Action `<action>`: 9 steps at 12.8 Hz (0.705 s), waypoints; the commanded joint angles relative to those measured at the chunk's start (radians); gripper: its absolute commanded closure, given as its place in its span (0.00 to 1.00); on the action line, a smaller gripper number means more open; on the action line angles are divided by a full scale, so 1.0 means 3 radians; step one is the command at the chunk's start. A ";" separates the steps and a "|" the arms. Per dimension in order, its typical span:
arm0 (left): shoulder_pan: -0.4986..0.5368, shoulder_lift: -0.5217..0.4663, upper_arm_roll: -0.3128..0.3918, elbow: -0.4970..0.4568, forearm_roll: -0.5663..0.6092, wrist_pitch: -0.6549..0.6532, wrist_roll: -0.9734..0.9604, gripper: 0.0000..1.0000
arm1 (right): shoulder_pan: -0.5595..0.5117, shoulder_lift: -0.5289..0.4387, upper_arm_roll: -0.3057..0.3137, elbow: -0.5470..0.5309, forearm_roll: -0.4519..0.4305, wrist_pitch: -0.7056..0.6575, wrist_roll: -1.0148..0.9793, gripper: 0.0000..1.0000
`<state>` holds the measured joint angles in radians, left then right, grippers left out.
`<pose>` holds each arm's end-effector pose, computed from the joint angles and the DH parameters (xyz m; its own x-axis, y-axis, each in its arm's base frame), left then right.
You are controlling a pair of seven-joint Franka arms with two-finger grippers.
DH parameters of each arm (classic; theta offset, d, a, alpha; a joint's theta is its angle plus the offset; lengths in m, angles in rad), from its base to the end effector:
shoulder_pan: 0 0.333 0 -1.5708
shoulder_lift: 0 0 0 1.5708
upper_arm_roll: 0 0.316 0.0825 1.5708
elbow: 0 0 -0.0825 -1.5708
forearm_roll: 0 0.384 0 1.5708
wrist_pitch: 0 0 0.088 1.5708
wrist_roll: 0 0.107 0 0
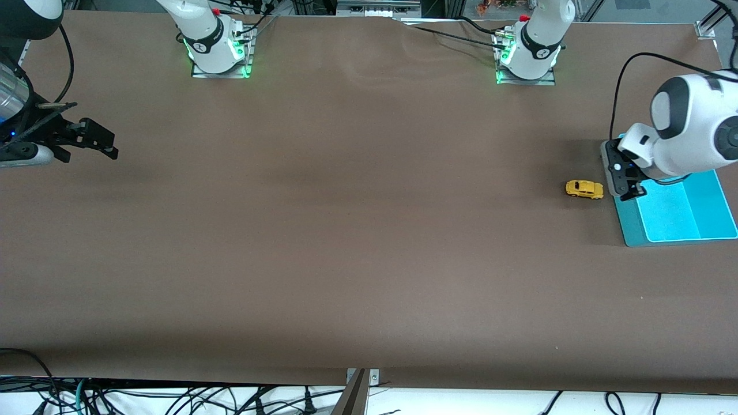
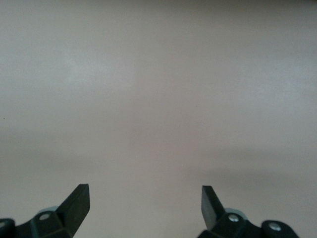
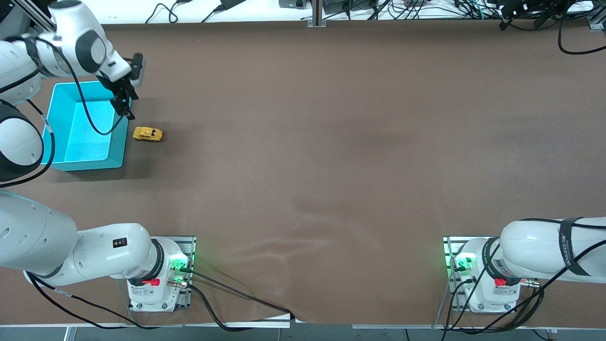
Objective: Wind and store yellow beetle car
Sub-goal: 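Lower the left gripper onto the car beside the bin and grasp it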
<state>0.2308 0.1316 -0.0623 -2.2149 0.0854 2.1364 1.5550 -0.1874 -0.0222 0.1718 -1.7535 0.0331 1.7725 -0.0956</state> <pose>0.5111 0.0907 0.3027 0.1242 -0.9907 -0.0561 -0.9689 -0.1332 0.2085 0.5601 -0.0050 0.5674 0.9964 0.0734 0.0433 0.0745 -0.9969 -0.0249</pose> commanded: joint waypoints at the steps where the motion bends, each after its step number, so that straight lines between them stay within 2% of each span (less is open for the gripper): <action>1: 0.0043 0.0183 -0.0017 -0.0195 0.0073 0.0374 0.0445 0.00 | -0.0004 0.0002 -0.0015 0.0067 0.0063 -0.0125 -0.0116 0.00; 3: 0.0187 0.0445 -0.0022 -0.0205 0.0073 0.0716 0.0757 0.00 | -0.0004 0.0002 -0.0010 0.0062 0.0063 -0.0186 -0.0131 0.00; 5: 0.0263 0.0639 -0.0028 -0.0215 0.0073 0.0824 0.0773 0.00 | -0.0004 0.0007 -0.0005 0.0057 0.0063 -0.0227 -0.0136 0.00; 7: 0.0263 0.0666 -0.0028 -0.0246 0.0073 0.1069 0.1007 0.00 | -0.0004 0.0023 0.0000 0.0062 0.0069 -0.0304 -0.0157 0.00; 9: 0.0263 0.0651 -0.0033 -0.0246 0.0073 0.1116 0.1080 0.00 | -0.0004 0.0053 -0.0005 0.0062 0.0063 -0.0309 -0.0167 0.00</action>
<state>0.3006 0.3437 -0.0642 -2.2866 0.0865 2.4565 1.8281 -0.1861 -0.0174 0.1707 -1.7533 0.0363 1.7023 -0.1260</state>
